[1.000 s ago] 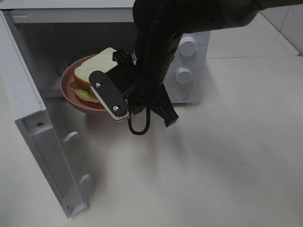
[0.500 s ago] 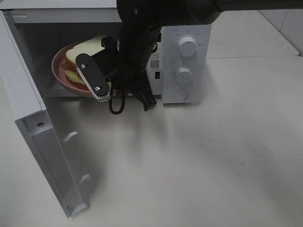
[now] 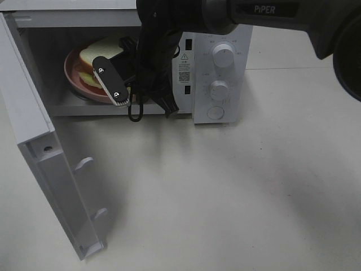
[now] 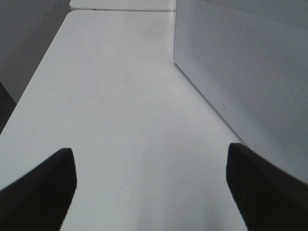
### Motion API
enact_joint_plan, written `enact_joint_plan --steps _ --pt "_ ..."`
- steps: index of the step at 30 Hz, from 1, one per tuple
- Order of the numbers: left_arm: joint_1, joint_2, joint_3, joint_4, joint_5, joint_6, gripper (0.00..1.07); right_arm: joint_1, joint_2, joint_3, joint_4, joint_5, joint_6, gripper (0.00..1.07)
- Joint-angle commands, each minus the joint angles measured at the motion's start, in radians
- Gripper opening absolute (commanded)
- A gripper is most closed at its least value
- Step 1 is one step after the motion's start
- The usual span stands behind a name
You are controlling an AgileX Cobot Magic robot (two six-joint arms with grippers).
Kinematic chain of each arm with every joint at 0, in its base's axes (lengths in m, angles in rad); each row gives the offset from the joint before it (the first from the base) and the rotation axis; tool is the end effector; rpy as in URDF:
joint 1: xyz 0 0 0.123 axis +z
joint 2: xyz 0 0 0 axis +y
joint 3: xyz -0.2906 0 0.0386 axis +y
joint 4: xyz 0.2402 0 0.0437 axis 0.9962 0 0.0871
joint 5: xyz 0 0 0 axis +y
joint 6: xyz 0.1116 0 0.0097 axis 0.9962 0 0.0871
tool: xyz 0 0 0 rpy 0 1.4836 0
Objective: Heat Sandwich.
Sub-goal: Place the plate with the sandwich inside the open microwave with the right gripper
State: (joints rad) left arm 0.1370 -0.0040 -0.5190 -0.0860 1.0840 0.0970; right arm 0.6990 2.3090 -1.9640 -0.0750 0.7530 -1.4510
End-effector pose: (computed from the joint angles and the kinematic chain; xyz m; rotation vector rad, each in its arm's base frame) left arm -0.0038 -0.0091 0.2674 -0.0345 2.0416 0.0436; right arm 0.4052 0.3331 0.1771 -2.3308 1.2010 -0.3586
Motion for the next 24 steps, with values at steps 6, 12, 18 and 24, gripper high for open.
enact_joint_plan --steps 6,12,18,24 --pt "-0.005 -0.018 0.003 0.002 -0.016 -0.008 0.81 -0.013 0.090 -0.140 0.007 -0.020 -0.006 0.00" --pt "-0.005 -0.018 0.003 0.002 -0.016 -0.008 0.81 -0.024 0.157 -0.238 0.028 -0.039 -0.011 0.00" --pt "-0.005 -0.018 0.003 0.002 -0.016 -0.008 0.81 -0.043 0.187 -0.299 0.029 -0.068 -0.011 0.00" --pt "-0.005 -0.018 0.003 0.002 -0.016 -0.008 0.81 -0.059 0.194 -0.299 0.038 -0.081 -0.043 0.00"
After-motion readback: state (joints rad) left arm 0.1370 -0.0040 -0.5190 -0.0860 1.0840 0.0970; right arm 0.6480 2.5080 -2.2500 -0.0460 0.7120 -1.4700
